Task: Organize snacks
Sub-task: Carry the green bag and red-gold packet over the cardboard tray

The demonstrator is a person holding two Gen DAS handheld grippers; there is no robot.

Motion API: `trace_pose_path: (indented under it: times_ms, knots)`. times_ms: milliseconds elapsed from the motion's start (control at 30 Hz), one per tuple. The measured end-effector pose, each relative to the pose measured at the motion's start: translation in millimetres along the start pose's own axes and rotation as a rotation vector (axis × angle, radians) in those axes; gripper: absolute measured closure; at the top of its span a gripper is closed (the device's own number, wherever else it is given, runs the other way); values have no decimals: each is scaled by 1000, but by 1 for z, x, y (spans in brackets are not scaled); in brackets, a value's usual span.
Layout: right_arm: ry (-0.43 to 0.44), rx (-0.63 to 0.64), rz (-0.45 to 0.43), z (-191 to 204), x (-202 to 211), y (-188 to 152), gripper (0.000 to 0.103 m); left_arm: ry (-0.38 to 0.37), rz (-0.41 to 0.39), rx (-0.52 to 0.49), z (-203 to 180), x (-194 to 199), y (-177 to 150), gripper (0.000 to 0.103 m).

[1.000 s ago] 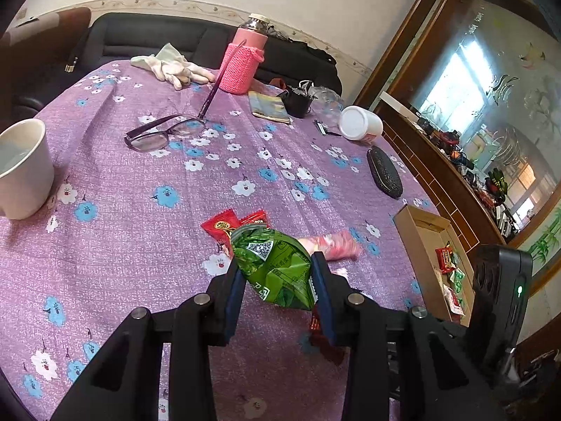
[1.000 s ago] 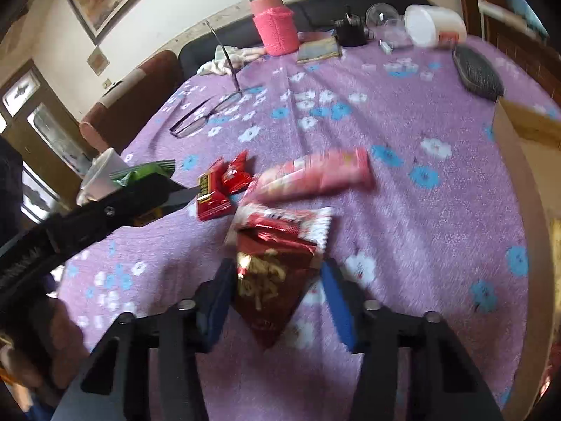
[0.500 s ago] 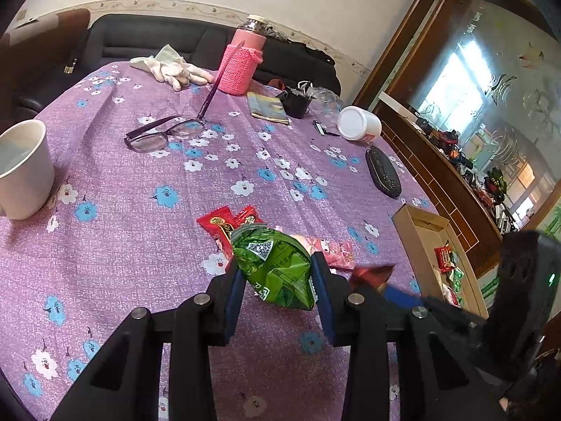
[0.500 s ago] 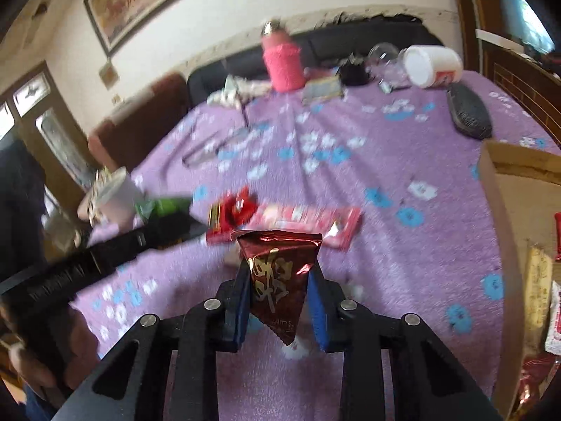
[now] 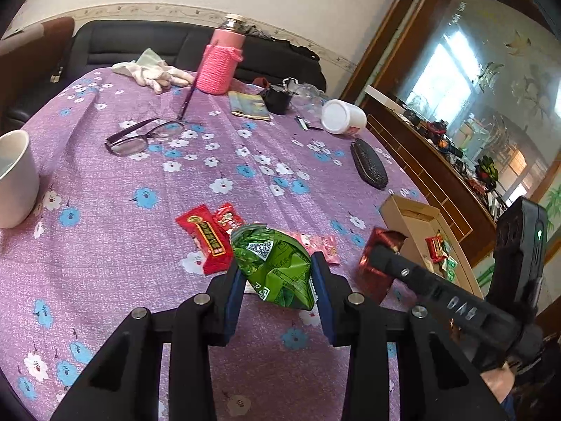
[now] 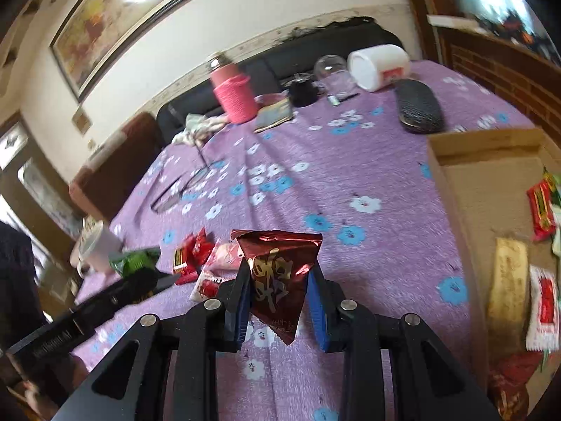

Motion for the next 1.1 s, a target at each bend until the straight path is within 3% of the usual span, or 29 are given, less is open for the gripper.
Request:
trace_pose_path:
  times_ms: [167,267,600,933,1100]
  knots:
    - [-30,-33,-89,-16,49,-9,72,-13,-5,-15,-6,2,-3,67]
    - [-64,-46,-139,-33,81,-18,72,-59,6,-23,-16,4,-5,67]
    - [-166,-159,-292,-109,172,-24,72,-152,23,-152,-92,17,-22,67]
    - [-214,-279,-357,-181,189,-29,72,-283,80,-274,-211,-2,-36,67]
    - [-144,-352,-342,-204,186,-34,72,-311,129,-316,-254,-30,-55,67]
Point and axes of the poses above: each gripper's, at about its wrist camera, not at the fingertips, and x roughly against the way its jaws point, z to its left, y to its top, the point moved 4 cm from there along -x, roughly the way its jaws point, and after that the axes turned 2 degrees about y, right-handed, at the moved point
